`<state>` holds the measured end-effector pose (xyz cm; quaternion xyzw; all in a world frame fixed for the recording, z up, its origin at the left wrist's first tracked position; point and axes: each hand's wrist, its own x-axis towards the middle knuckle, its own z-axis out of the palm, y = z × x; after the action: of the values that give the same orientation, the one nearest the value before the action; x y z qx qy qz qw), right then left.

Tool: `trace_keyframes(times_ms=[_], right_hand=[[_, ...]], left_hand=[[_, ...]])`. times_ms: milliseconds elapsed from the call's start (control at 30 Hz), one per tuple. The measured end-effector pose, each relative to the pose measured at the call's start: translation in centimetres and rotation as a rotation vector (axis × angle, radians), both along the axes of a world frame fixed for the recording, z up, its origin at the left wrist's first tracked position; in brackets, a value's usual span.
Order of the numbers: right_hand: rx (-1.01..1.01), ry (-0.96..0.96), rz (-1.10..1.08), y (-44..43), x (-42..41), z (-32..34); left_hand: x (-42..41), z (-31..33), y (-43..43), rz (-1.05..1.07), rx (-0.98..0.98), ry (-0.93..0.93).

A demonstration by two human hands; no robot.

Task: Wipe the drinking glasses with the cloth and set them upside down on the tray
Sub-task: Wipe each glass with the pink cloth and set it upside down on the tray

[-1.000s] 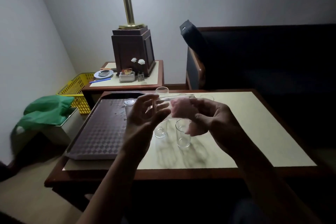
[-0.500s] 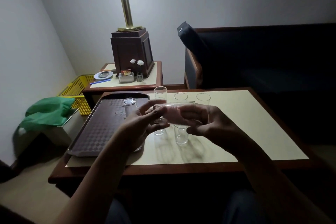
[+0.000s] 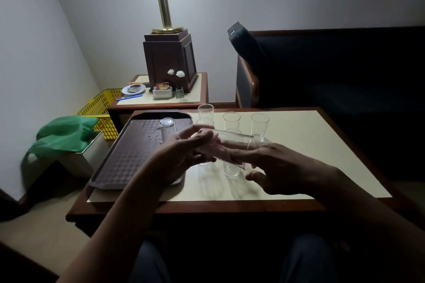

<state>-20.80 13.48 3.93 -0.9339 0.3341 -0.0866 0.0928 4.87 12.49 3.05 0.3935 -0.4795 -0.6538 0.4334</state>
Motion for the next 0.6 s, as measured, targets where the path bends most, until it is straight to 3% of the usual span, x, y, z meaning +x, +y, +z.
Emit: trace_keyframes(times_ms=[100,200,267,333,400,533,600], right_hand=[[0.252,-0.030,-0.051,-0.1,0.2,0.0],[0.605,-0.381,-0.084,0.2,0.0,0.0],[0.716,-0.622,-0.149,0.3,-0.1,-0.4],[0.623,-0.763,-0.219,0.4,0.3,-1.1],[0.382,-0.763,-0.211,0.3,0.4,-2.1],[-0.018,-0.572,-0.054,-0.5,0.2,-2.9],[-0.085,-0.461,-0.020,-0.5,0.3,-3.3]], left_hand=[[-0.6,-0.7,0.8,0.051,-0.158,-0.008],[-0.9,-1.9,1.2,0.086,-0.353,-0.003],[-1.2,-2.5,1.1,0.089,-0.442,-0.050],[-1.5,-2.7,0.8,0.093,-0.462,-0.100],[-1.6,-2.7,0.6,0.044,-0.345,-0.110],[-1.8,-1.4,0.2,-0.046,0.052,-0.035],[-1.8,-1.0,0.0,-0.001,0.083,0.002]])
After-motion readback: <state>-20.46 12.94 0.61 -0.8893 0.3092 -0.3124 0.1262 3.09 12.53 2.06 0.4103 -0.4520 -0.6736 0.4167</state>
